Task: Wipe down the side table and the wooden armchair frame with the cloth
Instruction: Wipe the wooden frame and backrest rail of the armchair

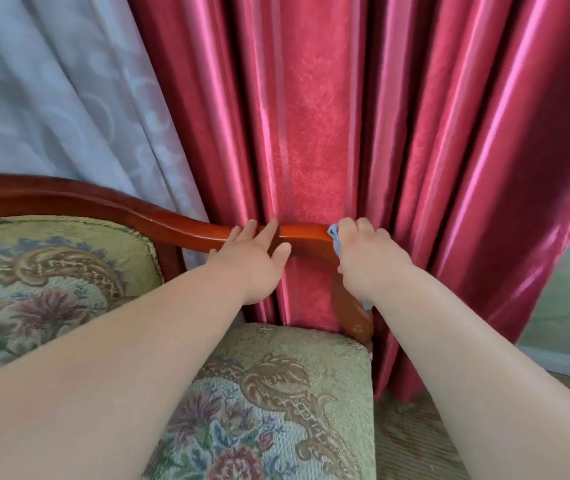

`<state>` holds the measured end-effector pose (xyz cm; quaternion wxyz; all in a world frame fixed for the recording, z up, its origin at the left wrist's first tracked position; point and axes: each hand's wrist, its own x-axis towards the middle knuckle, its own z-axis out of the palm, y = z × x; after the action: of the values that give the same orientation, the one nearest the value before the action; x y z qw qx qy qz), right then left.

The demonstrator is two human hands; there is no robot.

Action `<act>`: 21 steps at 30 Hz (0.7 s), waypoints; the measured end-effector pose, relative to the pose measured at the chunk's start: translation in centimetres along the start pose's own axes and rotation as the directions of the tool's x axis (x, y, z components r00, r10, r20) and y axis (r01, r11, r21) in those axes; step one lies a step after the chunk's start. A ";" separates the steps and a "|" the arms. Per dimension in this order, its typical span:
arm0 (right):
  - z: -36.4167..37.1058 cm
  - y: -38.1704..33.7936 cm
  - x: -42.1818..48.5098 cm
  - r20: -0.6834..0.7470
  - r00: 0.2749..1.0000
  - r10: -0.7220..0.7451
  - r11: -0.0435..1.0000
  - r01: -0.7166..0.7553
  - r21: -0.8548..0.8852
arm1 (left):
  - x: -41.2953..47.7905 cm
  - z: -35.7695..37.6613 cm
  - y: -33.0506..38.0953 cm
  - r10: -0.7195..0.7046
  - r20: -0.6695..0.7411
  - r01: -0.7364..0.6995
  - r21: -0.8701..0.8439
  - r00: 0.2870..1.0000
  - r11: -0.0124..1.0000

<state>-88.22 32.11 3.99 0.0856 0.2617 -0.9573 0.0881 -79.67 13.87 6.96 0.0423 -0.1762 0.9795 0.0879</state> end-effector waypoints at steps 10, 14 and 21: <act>-8.0 -1.3 -3.3 0.276 0.960 -0.043 0.985 0.087 -0.147 | -9.3 -3.3 1.1 0.085 -0.052 -0.084 0.011 0.995 0.996; -10.7 -2.1 -5.5 0.000 0.994 -0.109 0.994 0.109 0.006 | -12.9 -5.1 0.6 0.050 -0.086 -0.050 -0.005 0.995 0.999; -15.0 -7.1 -9.7 -0.184 0.942 -0.281 0.938 0.310 0.154 | -20.7 -9.1 -2.2 -0.029 -0.134 0.031 0.011 0.990 0.999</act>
<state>-74.53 33.97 17.43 0.1500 0.4017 -0.8850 0.1816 -60.04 17.15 17.93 -0.0212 -0.1962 0.9779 0.0687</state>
